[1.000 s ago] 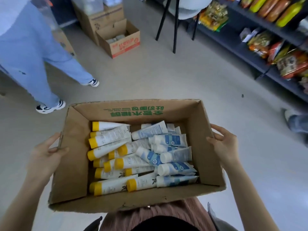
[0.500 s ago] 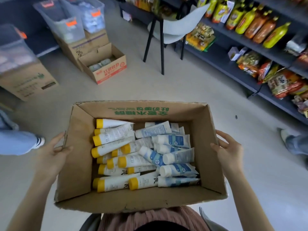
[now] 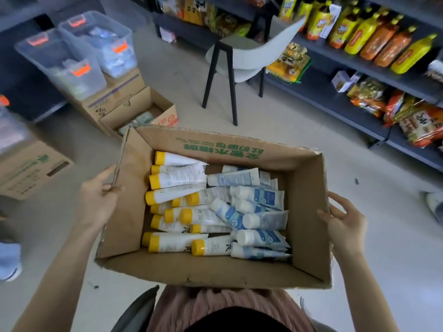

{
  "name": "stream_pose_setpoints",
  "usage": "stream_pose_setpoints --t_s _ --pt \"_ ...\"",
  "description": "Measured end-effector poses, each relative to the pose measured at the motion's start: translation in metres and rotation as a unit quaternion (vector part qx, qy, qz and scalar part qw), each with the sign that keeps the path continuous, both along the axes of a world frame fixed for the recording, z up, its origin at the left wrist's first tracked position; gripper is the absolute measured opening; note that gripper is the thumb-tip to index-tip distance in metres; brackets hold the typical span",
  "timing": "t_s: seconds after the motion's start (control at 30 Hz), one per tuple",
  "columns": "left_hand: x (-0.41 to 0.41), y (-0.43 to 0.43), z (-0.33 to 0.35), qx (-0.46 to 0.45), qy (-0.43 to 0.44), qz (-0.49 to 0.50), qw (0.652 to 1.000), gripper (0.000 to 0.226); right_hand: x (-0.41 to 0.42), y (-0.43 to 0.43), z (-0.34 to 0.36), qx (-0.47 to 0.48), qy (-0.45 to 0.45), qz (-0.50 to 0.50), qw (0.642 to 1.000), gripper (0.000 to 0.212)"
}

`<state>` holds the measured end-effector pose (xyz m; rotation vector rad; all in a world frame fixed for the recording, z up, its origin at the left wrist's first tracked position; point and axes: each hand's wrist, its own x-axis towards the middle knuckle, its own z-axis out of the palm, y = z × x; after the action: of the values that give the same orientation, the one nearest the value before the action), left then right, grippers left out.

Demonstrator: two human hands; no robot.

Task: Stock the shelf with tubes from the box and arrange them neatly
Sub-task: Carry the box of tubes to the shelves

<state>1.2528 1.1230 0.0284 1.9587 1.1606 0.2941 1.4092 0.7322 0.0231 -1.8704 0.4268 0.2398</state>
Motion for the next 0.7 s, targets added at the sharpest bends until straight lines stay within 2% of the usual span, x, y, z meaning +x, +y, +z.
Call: stream_pose_setpoints --t_s 0.1,0.33,0.47,0.63,0.7 --pt "0.042 0.035 0.003 -0.039 -0.017 0.002 0.999 0.058 0.029 0.029 0.003 0.013 0.007 -0.017 1.0 0.048" --pt "0.115 0.092 -0.018 -0.036 0.018 0.004 0.999 0.058 0.116 0.094 0.006 -0.012 0.014 0.001 1.0 0.047" --pt "0.158 0.131 -0.031 -0.122 0.013 0.042 0.992 0.057 0.18 0.138 0.001 -0.019 0.004 0.028 0.999 0.047" --pt "0.227 0.181 -0.028 -0.053 0.006 0.045 0.998 0.054 0.275 0.201 -0.005 -0.009 -0.01 0.049 0.999 0.047" --pt "0.257 0.208 -0.023 -0.081 -0.002 0.037 0.996 0.052 0.312 0.226 -0.003 -0.011 -0.021 0.058 0.998 0.049"
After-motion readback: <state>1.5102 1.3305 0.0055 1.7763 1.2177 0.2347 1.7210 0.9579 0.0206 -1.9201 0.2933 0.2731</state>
